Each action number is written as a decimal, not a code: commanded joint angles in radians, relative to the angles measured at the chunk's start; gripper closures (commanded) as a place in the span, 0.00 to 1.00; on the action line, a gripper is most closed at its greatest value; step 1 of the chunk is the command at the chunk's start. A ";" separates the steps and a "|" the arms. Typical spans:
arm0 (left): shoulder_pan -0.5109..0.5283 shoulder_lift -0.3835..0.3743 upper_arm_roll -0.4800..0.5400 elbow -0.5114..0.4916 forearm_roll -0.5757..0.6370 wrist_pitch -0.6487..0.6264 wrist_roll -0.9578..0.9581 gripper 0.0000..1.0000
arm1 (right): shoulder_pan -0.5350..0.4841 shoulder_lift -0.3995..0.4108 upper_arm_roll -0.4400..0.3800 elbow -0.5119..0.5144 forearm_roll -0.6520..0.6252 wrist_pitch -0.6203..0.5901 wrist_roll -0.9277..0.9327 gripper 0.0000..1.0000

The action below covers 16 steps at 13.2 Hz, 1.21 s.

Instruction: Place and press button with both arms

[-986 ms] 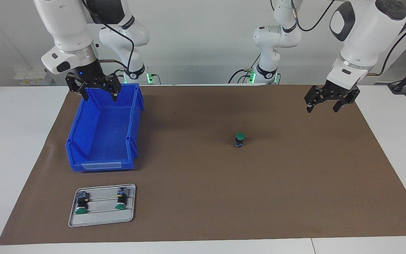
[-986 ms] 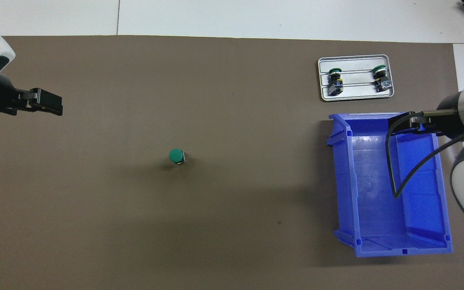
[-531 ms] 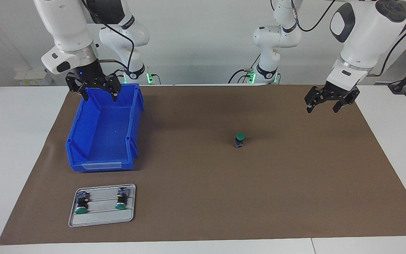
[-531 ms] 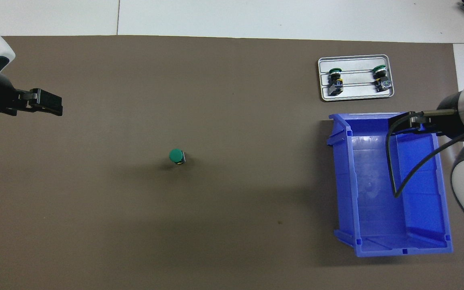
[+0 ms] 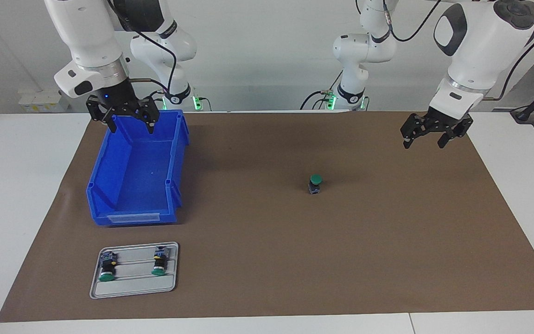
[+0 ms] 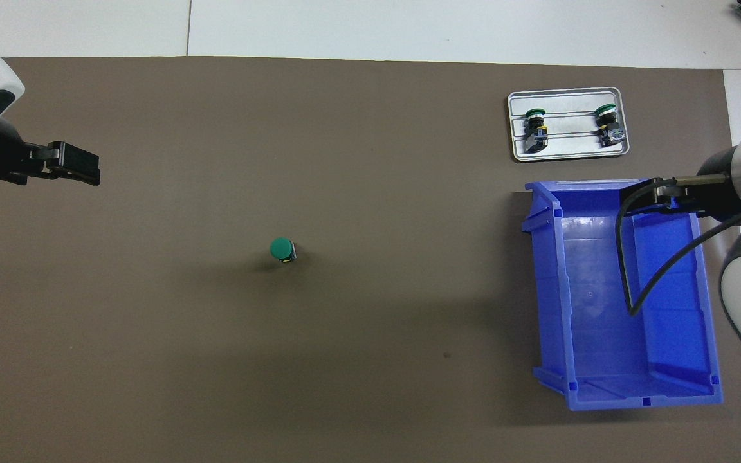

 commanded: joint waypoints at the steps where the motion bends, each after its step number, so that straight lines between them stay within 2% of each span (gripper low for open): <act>1: 0.008 -0.030 -0.002 -0.038 -0.011 0.014 0.008 0.00 | -0.019 -0.021 0.009 -0.019 0.024 -0.002 -0.022 0.00; 12: 0.008 -0.030 -0.002 -0.038 -0.011 0.016 0.008 0.00 | -0.039 -0.021 0.009 -0.018 0.025 -0.009 -0.028 0.00; 16: 0.008 -0.030 -0.002 -0.038 -0.011 0.014 0.008 0.00 | 0.070 -0.026 0.032 -0.032 0.017 0.048 0.180 0.01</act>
